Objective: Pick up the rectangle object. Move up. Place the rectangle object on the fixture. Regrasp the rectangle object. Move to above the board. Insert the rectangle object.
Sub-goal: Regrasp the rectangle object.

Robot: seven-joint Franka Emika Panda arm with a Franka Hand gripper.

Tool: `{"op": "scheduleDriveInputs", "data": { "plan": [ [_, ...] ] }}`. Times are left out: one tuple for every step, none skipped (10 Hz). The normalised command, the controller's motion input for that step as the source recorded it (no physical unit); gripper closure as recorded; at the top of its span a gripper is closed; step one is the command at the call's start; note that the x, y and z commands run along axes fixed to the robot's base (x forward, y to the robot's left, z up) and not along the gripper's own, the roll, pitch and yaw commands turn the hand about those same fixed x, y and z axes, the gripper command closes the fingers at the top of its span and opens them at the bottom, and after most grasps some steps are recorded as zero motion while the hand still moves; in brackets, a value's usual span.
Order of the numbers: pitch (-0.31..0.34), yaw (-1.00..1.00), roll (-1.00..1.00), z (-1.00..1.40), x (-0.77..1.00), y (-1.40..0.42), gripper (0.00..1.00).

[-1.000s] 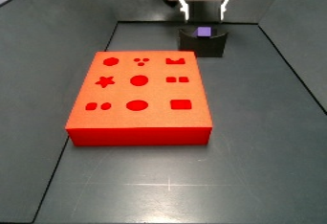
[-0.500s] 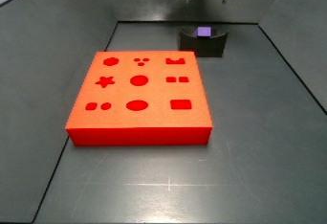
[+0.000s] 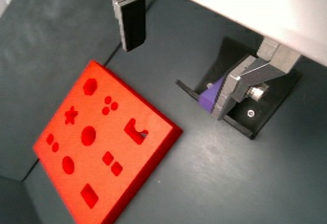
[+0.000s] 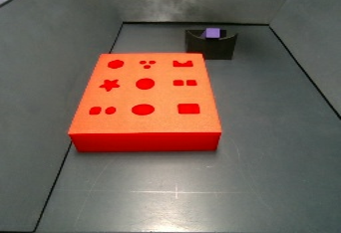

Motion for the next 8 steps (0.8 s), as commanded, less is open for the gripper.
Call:
{"op": "scheduleDriveInputs", "data": {
  "plan": [
    [0.046, 0.00, 1.00, -0.02, -0.02, -0.27, 0.00],
    [0.044, 0.00, 1.00, 0.01, -0.02, -0.08, 0.00],
    [0.044, 0.00, 1.00, 0.03, -0.03, -0.01, 0.00],
    [0.038, 0.00, 1.00, 0.01, -0.03, -0.03, 0.00],
    [0.033, 0.00, 1.00, 0.00, -0.03, -0.03, 0.00],
    [0.026, 0.01, 1.00, 0.01, -0.03, -0.03, 0.00],
    [0.022, 0.01, 1.00, 0.01, -0.03, -0.02, 0.00],
    [0.015, 0.01, 1.00, 0.00, -0.01, -0.02, 0.00]
  ]
}}
